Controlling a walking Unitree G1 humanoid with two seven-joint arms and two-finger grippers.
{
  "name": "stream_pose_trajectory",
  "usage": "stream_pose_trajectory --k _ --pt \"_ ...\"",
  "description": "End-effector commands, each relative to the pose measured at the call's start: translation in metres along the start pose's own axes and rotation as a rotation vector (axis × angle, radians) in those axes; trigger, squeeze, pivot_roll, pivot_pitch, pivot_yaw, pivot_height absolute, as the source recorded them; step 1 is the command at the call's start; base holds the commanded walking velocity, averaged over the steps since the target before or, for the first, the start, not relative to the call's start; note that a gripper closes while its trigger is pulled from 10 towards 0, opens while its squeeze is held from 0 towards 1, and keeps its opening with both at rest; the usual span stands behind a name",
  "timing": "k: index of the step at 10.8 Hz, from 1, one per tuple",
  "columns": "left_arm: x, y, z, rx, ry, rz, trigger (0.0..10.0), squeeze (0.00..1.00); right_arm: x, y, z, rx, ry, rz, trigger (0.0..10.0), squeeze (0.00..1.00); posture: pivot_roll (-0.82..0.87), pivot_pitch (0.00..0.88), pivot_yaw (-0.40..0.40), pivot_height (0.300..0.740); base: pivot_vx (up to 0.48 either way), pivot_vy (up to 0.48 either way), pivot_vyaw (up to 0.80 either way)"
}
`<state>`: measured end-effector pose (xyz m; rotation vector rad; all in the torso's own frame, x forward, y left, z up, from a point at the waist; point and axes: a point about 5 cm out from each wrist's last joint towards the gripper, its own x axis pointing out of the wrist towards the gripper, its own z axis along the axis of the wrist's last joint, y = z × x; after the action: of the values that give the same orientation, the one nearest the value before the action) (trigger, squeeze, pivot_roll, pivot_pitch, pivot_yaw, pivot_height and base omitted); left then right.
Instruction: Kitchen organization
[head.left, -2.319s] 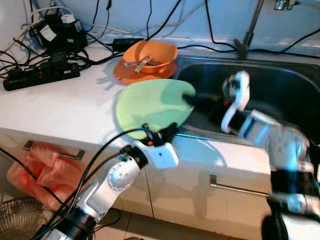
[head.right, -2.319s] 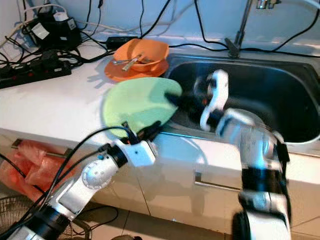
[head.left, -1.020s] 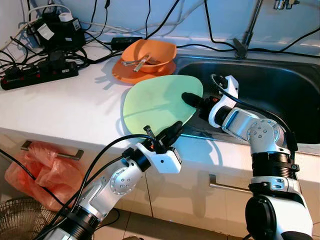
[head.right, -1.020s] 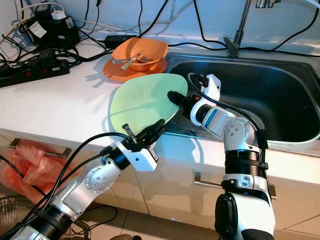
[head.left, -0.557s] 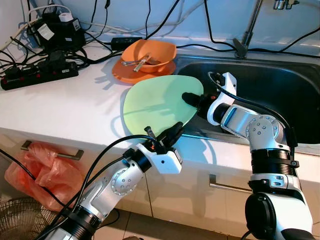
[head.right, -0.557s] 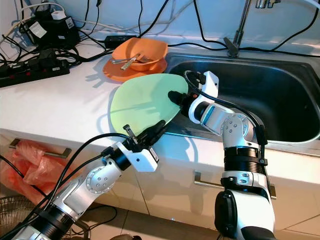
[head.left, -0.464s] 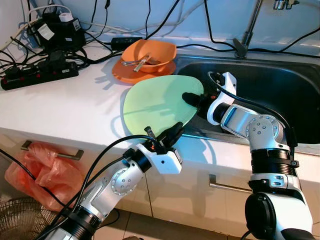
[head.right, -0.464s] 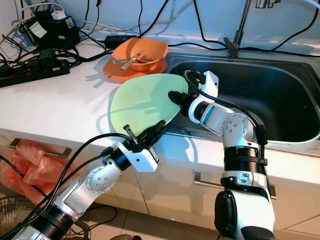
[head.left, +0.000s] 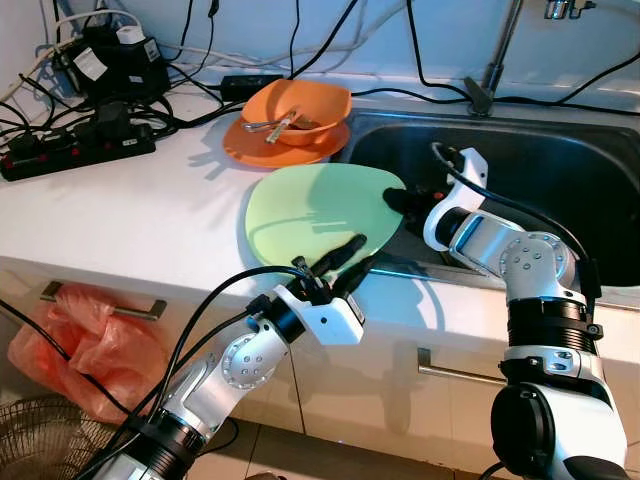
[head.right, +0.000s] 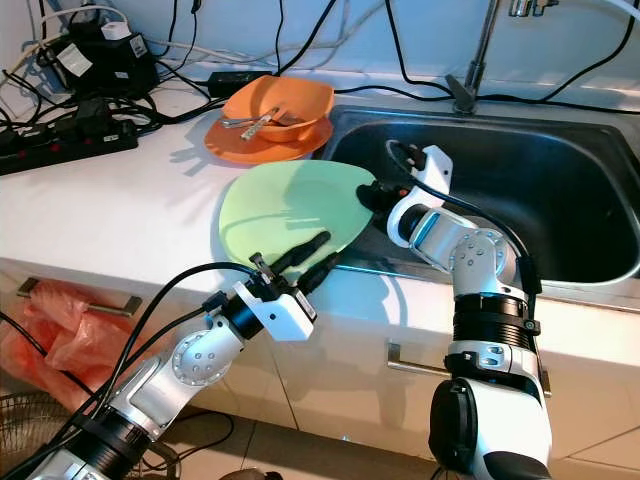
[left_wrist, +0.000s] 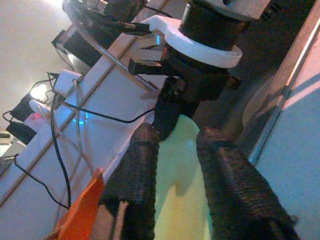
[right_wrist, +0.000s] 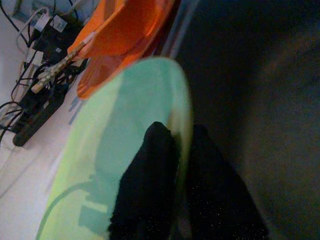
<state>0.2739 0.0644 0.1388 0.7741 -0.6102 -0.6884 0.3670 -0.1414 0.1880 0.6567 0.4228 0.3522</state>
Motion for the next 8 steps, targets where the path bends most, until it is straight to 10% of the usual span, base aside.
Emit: stream_pose_trajectory --k 1,8 --pt "0.002 0.009 0.002 -0.008 -0.026 0.025 10.0 1.0 -0.002 0.001 0.007 0.005 -0.037 -0.001 0.0 0.0 0.05 0.05 0.03 0.74 0.0 0.0 0.0" --pt "0.007 0.028 0.013 -0.058 -0.079 0.11 10.0 1.0 -0.007 -0.016 0.014 0.053 -0.099 -0.066 0.0 0.0 0.05 0.047 0.028 0.74 0.0 0.0 0.0"
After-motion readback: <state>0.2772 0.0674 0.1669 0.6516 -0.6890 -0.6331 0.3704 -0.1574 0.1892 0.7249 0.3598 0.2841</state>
